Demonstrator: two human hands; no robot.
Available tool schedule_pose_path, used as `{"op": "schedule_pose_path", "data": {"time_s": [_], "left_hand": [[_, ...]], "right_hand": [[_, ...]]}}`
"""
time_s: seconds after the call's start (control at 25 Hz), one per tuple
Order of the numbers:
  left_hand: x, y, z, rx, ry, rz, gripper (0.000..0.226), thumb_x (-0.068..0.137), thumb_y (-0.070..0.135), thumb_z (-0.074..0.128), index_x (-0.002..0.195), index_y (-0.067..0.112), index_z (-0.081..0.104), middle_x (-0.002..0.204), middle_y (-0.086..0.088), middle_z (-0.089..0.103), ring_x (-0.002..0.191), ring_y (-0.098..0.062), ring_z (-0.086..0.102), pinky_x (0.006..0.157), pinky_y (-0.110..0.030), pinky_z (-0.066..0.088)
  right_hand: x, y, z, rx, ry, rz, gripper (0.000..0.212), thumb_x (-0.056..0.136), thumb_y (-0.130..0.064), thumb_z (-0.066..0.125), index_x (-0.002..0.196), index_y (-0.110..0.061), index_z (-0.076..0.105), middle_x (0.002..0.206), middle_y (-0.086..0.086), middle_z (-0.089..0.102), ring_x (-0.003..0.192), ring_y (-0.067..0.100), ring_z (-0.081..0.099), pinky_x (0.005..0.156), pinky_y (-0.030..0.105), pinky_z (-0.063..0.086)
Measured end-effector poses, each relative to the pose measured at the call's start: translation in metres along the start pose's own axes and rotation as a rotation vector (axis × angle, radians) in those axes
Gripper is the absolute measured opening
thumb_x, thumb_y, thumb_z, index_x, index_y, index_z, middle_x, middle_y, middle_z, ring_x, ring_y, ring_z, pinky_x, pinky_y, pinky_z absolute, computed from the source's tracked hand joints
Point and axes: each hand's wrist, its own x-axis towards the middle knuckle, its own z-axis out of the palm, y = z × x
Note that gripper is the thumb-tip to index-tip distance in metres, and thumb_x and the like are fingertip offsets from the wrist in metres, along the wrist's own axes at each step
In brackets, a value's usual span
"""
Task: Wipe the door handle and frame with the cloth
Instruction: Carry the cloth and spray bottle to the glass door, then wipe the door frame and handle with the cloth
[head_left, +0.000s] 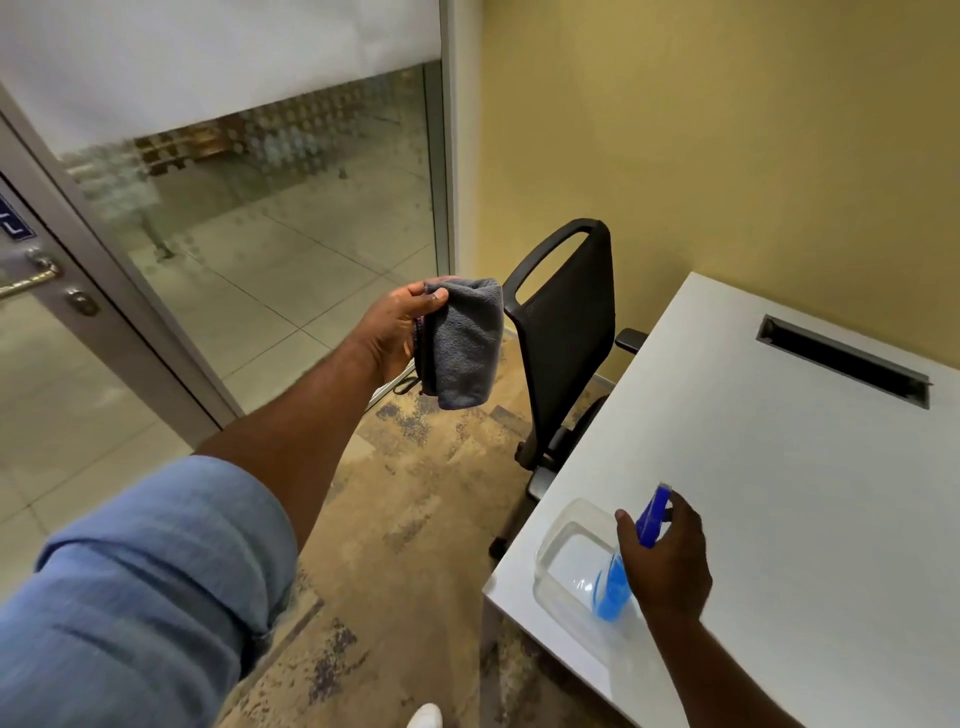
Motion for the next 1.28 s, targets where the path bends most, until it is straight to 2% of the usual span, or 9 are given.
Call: {"op": "schedule_pose_path", "data": {"time_s": [0.2,0.36,0.52,0.6,0.72,0.8,0.96,1.2,1.28], "left_hand": [[0.001,0.006,-0.001,-0.012,0.003,0.004,0.038,0.105,0.01,0.052,0.141,0.0,0.059,0.124,-0.015,0.065,0.112,-0.028,0.06,0.089,-0.035,0.052],[-0.004,0.016,-0.006,-0.011,0.005,0.033,0.038,0.105,0.011,0.053,0.14,0.001,0.06,0.115,-0.01,0.069,0.105,-0.023,0.063,0.082,-0.03,0.054],[-0.011,0.027,-0.016,-0.012,0.011,0.068,0.037,0.105,0.012,0.054,0.14,0.001,0.061,0.119,-0.012,0.068,0.108,-0.024,0.062,0.083,-0.031,0.052],[-0.014,0.03,-0.02,-0.03,0.007,0.078,0.038,0.104,0.01,0.054,0.139,0.0,0.061,0.119,-0.014,0.067,0.109,-0.026,0.062,0.085,-0.031,0.052],[-0.023,0.042,-0.027,-0.042,-0.006,0.123,0.043,0.097,0.013,0.062,0.138,-0.001,0.062,0.114,-0.011,0.071,0.105,-0.023,0.065,0.085,-0.028,0.055],[-0.028,0.054,-0.035,-0.038,-0.009,0.157,0.054,0.089,0.02,0.066,0.138,-0.001,0.062,0.118,-0.013,0.07,0.107,-0.024,0.066,0.091,-0.032,0.054],[-0.038,0.082,-0.059,-0.055,0.005,0.208,0.051,0.089,0.022,0.066,0.135,0.001,0.065,0.121,-0.015,0.071,0.112,-0.027,0.066,0.099,-0.037,0.052],[-0.053,0.125,-0.124,-0.025,0.073,0.27,0.027,0.099,0.012,0.062,0.124,0.012,0.073,0.114,-0.008,0.077,0.104,-0.019,0.073,0.087,-0.028,0.06],[-0.06,0.14,-0.153,-0.009,0.113,0.295,0.03,0.099,0.01,0.063,0.128,0.012,0.07,0.117,-0.008,0.076,0.106,-0.019,0.072,0.091,-0.032,0.059]], "right_hand": [[-0.006,-0.002,-0.004,-0.043,0.117,-0.156,0.096,0.071,-0.059,0.079,0.147,-0.02,0.036,0.146,0.005,0.049,0.131,0.031,0.05,0.103,0.05,0.042],[-0.005,-0.01,-0.004,-0.03,0.134,-0.231,0.09,0.073,-0.071,0.057,0.147,-0.024,0.037,0.148,0.003,0.049,0.135,0.029,0.048,0.111,0.054,0.035],[0.007,-0.051,-0.008,0.012,0.175,-0.351,0.074,0.08,-0.064,0.055,0.141,-0.022,0.047,0.143,0.003,0.055,0.134,0.027,0.05,0.115,0.053,0.028],[0.017,-0.092,-0.013,0.109,0.165,-0.446,0.062,0.084,-0.058,0.057,0.134,-0.021,0.053,0.135,0.004,0.061,0.128,0.025,0.055,0.114,0.051,0.033],[0.03,-0.176,-0.02,0.427,-0.03,-0.485,0.054,0.086,-0.05,0.064,0.133,-0.026,0.055,0.131,-0.006,0.065,0.12,0.013,0.059,0.101,0.037,0.049],[0.032,-0.237,-0.019,0.62,-0.27,-0.452,0.058,0.084,-0.05,0.067,0.138,-0.032,0.052,0.13,-0.016,0.061,0.117,0.004,0.058,0.094,0.027,0.049],[0.029,-0.341,-0.002,0.82,-0.621,-0.486,0.062,0.087,-0.041,0.075,0.142,-0.029,0.048,0.13,-0.014,0.06,0.115,0.0,0.06,0.093,0.023,0.051],[0.006,-0.444,0.051,0.949,-0.62,-0.517,0.022,0.089,-0.026,0.075,0.106,-0.033,0.064,0.104,-0.006,0.073,0.095,0.009,0.071,0.081,0.033,0.061],[-0.002,-0.473,0.069,0.993,-0.643,-0.503,0.019,0.088,-0.027,0.076,0.104,-0.029,0.066,0.1,-0.003,0.075,0.092,0.012,0.072,0.078,0.034,0.062]]}}
